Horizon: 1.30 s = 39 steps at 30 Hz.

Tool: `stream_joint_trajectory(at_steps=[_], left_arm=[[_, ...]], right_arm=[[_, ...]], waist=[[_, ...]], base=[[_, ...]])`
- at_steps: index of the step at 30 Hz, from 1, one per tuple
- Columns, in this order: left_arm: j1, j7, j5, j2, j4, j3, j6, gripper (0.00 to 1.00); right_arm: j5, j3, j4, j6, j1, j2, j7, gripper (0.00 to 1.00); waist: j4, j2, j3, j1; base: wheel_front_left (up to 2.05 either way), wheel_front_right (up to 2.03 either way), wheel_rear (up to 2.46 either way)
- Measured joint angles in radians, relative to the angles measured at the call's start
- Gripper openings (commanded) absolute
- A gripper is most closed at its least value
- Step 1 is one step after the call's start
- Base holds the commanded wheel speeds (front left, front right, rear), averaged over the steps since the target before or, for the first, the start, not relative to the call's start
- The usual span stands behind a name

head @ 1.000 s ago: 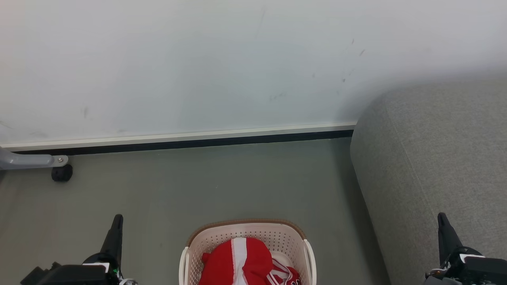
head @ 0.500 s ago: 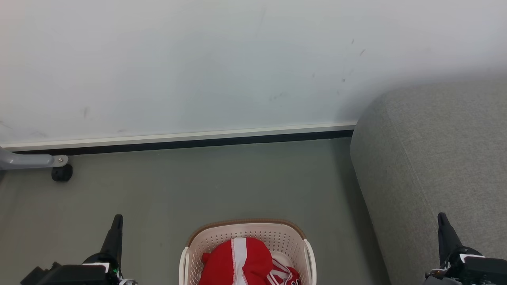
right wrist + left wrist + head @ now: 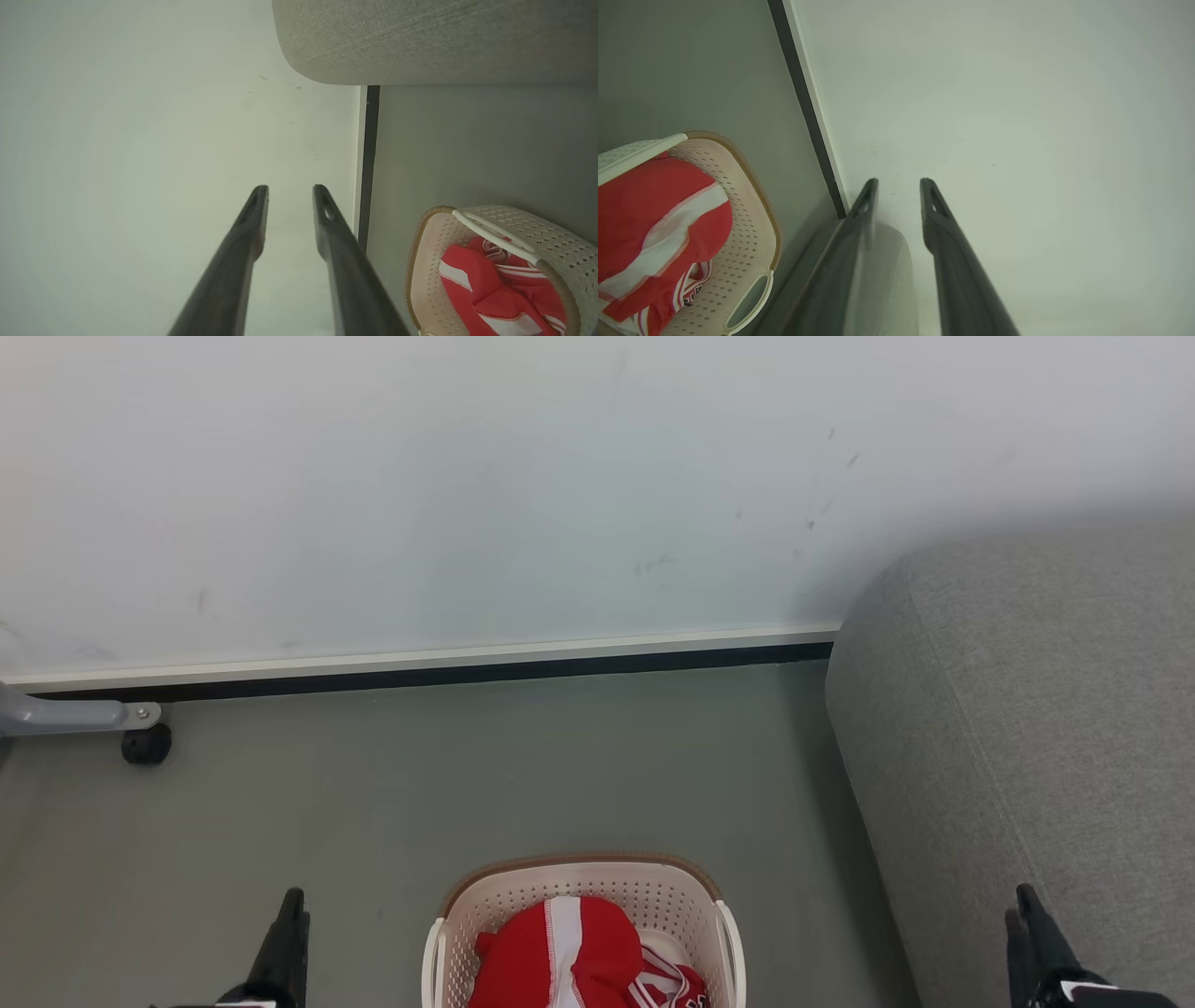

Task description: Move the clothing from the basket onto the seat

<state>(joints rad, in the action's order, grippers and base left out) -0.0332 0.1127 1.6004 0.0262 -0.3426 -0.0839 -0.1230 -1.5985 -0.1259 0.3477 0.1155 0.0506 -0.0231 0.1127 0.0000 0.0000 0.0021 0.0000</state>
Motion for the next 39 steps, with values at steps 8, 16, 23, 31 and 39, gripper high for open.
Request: stream_joint_trajectory(at_steps=[8,16,23,31,39], left_arm=[[0.006,-0.028,-0.009,0.0,0.012,0.027,0.0,1.0],[0.006,-0.055,-0.069,0.001,0.037,0.041,0.009,1.0],[0.006,-0.081,-0.169,0.002,0.069,0.056,0.029,1.0],[0.006,-0.111,-0.304,0.011,0.102,0.079,0.059,1.0],[0.006,-0.142,-0.458,0.039,0.131,0.118,0.082,1.0]], right_arm=[[0.005,0.03,-0.002,-0.001,-0.004,0.001,-0.027,1.0],[0.044,0.046,-0.019,-0.013,-0.004,0.001,-0.056,1.0],[0.14,0.071,-0.046,-0.046,-0.004,0.0,-0.081,1.0],[0.288,0.116,-0.073,-0.065,-0.004,-0.004,-0.111,1.0],[0.428,0.163,-0.091,-0.089,-0.004,-0.021,-0.142,1.0]], waist=[[0.0,0.0,-0.002,0.0],[-0.001,0.0,-0.004,0.0],[-0.001,0.0,-0.007,0.0],[-0.003,0.0,-0.009,0.0],[-0.006,0.0,-0.009,0.0]], base=[[0.0,0.0,0.0],[0.0,0.0,0.0],[0.0,0.0,0.0],[0.0,0.0,0.0],[0.0,0.0,0.0]])
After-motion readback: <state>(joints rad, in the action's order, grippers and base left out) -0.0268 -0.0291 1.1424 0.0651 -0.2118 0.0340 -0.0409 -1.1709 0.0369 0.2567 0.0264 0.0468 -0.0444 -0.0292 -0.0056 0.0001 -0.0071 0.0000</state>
